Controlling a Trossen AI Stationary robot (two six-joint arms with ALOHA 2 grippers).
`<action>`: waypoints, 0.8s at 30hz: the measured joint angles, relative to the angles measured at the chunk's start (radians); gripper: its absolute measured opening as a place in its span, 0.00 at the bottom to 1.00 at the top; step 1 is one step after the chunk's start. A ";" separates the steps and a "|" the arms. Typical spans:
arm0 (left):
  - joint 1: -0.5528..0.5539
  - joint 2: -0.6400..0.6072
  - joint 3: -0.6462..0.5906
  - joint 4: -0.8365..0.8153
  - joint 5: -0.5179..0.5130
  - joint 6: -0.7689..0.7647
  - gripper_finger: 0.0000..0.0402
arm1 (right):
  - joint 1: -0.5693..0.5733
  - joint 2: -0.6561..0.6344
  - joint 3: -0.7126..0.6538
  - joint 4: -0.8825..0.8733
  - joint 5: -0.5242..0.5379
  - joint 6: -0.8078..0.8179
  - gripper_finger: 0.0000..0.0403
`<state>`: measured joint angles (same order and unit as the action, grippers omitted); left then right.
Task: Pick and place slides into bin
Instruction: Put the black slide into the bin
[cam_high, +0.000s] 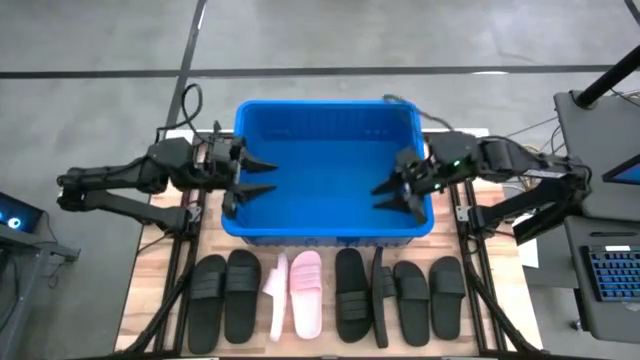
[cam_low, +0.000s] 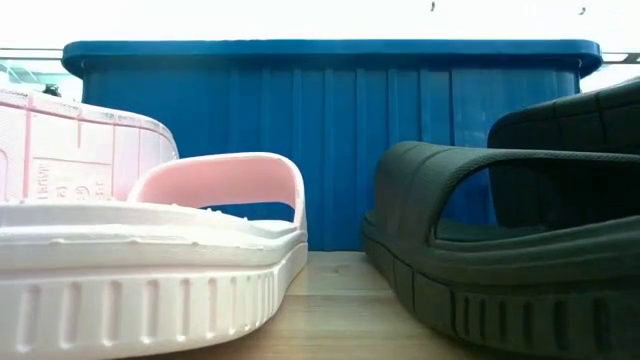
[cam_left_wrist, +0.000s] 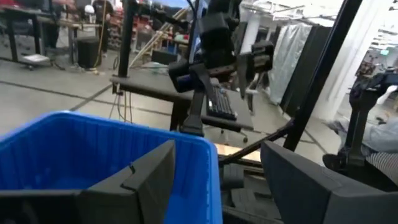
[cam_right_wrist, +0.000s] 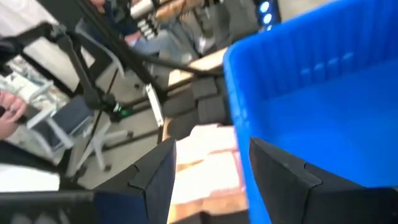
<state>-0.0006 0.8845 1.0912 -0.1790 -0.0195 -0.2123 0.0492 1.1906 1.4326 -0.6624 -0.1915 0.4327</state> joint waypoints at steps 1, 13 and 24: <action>0.000 0.004 0.001 0.004 0.004 0.000 0.55 | 0.013 0.010 -0.001 0.000 0.000 0.010 0.48; 0.000 0.020 0.002 0.005 0.052 0.000 0.55 | 0.203 0.105 -0.002 -0.074 0.081 0.149 0.48; 0.000 -0.029 -0.004 0.003 0.052 -0.001 0.55 | 0.413 0.158 0.002 -0.298 0.217 0.341 0.48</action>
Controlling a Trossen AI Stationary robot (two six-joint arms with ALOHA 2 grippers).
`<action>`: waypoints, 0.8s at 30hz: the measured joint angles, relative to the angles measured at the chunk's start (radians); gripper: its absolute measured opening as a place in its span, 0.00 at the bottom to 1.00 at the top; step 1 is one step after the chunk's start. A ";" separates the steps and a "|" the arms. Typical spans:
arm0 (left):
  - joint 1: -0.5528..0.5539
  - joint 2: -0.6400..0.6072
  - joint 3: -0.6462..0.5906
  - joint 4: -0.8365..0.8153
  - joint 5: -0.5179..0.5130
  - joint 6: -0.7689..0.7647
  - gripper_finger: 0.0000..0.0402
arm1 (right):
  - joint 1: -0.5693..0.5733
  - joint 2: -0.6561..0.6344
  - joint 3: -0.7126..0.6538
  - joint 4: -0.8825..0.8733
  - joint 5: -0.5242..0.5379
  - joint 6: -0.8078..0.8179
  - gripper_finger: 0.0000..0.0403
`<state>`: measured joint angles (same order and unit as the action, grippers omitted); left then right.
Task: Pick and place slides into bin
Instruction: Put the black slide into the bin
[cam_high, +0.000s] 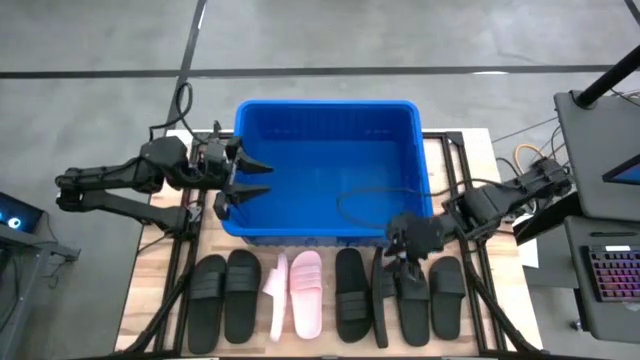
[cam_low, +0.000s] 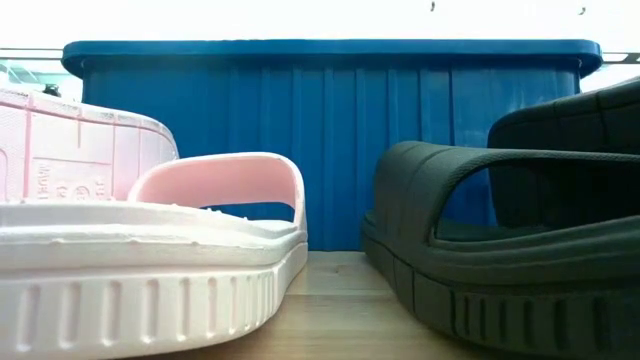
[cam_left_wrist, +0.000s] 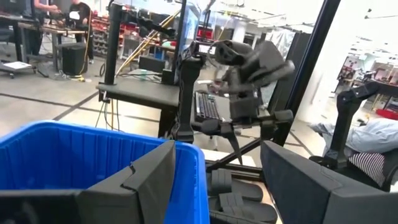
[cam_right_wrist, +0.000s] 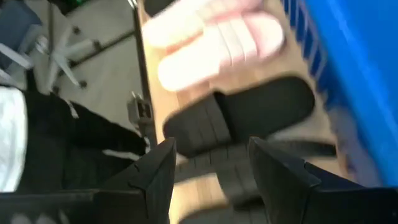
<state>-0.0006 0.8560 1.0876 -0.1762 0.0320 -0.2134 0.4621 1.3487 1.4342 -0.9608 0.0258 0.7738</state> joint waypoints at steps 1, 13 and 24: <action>0.000 -0.002 -0.001 0.000 0.000 0.000 0.55 | 0.015 0.007 0.000 -0.014 0.002 0.016 0.48; 0.000 -0.021 -0.003 0.001 0.000 -0.018 0.55 | 0.218 0.129 0.000 -0.203 -0.007 0.173 0.48; 0.000 -0.029 -0.004 0.003 0.000 -0.017 0.55 | 0.354 0.325 -0.001 -0.218 0.018 0.172 0.48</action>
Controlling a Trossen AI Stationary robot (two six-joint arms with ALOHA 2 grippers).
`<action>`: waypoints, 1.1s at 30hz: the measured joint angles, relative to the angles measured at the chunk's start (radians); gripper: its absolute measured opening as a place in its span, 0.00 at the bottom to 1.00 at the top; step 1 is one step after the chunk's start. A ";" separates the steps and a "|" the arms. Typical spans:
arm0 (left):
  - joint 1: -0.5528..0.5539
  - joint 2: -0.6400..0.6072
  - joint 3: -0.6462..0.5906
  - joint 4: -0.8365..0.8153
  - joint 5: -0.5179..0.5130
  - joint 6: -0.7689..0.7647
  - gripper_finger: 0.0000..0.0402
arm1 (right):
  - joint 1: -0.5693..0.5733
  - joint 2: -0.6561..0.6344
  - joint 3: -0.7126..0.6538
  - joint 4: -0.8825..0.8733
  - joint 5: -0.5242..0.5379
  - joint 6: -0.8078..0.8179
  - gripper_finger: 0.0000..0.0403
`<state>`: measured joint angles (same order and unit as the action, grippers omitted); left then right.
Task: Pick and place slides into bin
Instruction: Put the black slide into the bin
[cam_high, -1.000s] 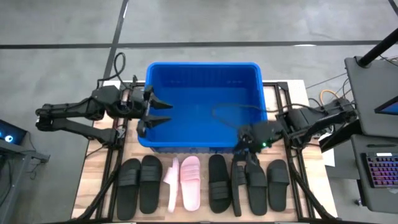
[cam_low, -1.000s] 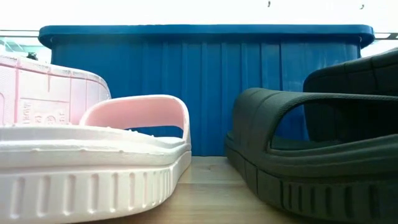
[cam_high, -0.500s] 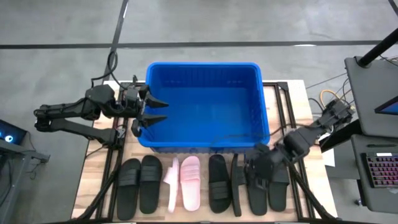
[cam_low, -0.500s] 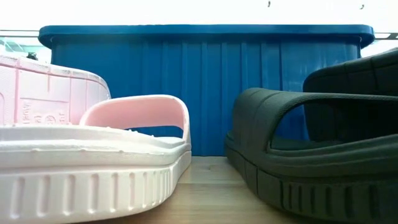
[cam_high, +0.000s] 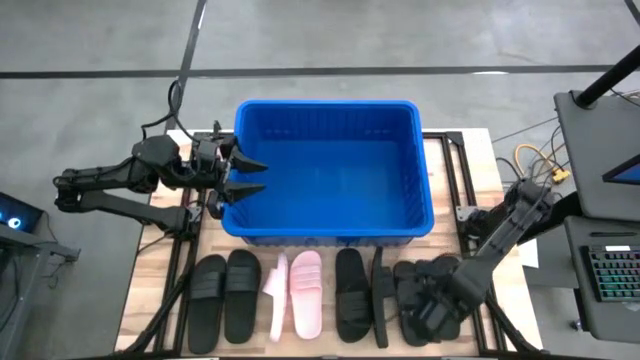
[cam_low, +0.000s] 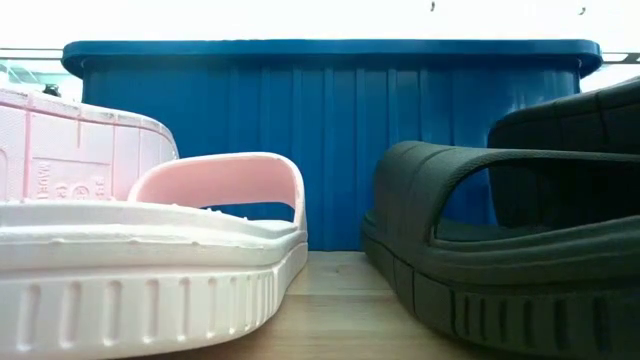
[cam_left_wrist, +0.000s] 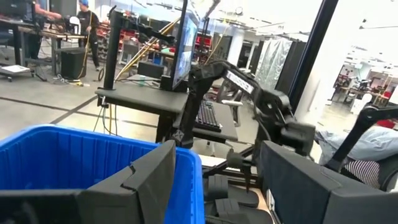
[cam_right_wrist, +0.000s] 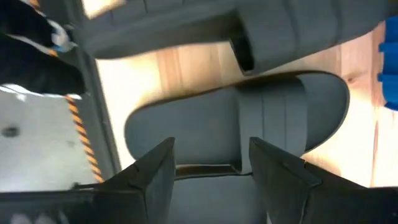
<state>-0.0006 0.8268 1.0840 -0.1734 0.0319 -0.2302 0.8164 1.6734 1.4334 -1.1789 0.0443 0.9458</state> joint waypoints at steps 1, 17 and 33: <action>0.000 -0.001 0.000 0.000 0.000 0.000 0.55 | 0.006 0.020 0.000 0.000 0.006 0.002 0.48; 0.000 -0.005 -0.004 -0.002 0.000 0.000 0.55 | 0.039 0.209 -0.002 -0.149 0.150 0.072 0.48; 0.000 -0.004 -0.005 -0.032 0.000 0.001 0.55 | 0.096 0.220 -0.036 -0.134 0.186 0.128 0.48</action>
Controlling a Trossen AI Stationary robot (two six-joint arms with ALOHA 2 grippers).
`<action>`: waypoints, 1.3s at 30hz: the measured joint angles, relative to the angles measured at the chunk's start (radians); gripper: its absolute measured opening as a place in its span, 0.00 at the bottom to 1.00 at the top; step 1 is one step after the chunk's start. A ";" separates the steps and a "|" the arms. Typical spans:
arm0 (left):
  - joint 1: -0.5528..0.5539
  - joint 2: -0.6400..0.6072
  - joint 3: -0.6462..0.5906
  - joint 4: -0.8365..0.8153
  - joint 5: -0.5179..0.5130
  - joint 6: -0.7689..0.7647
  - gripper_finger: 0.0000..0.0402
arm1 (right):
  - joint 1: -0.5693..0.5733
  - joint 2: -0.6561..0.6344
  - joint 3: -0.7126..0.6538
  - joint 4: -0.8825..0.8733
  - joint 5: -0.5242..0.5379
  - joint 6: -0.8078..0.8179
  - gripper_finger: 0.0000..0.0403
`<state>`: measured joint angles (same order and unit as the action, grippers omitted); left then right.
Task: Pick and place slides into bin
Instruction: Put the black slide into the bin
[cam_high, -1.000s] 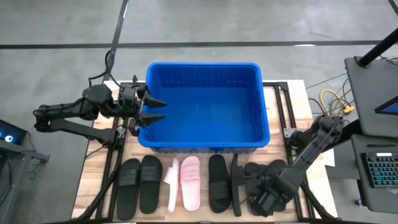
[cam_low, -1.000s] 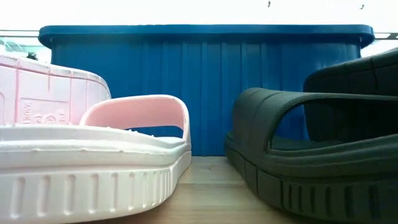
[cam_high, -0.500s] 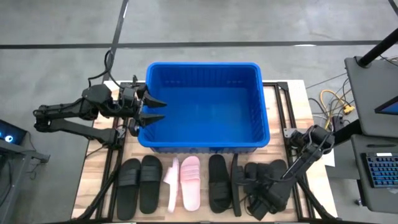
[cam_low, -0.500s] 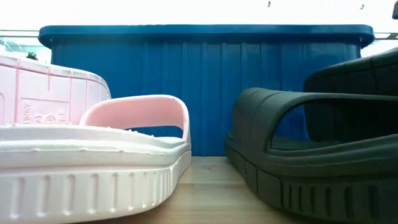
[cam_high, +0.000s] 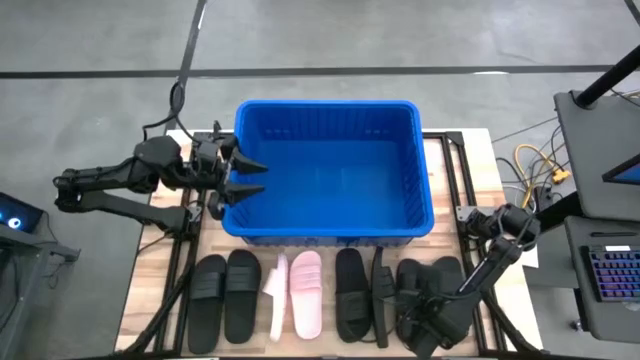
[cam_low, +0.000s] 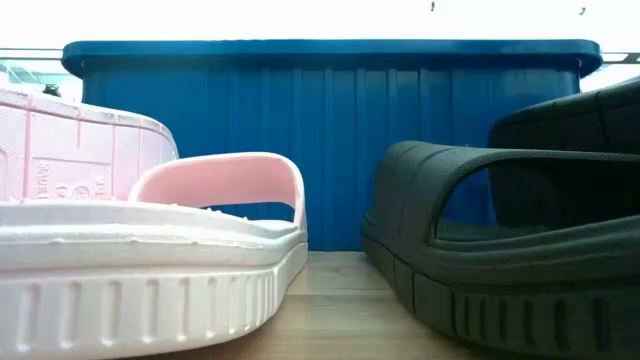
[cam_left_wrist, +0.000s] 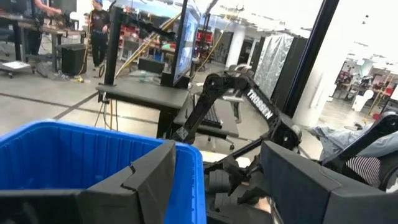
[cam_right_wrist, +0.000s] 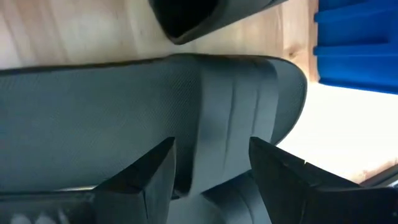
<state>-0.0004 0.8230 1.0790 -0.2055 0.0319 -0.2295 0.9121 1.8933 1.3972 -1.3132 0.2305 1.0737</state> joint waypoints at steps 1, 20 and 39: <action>0.000 0.000 0.000 -0.006 0.000 0.000 0.55 | 0.006 0.000 -0.006 0.005 0.002 0.000 0.48; 0.000 0.005 0.000 -0.015 0.000 0.000 0.55 | 0.025 0.007 -0.096 0.018 0.099 0.131 0.48; 0.000 0.016 0.000 -0.013 -0.004 0.000 0.55 | 0.025 -0.004 -0.096 0.015 0.027 0.149 0.04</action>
<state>-0.0003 0.8394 1.0790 -0.2180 0.0280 -0.2291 0.9372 1.8896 1.3014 -1.2984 0.2579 1.2222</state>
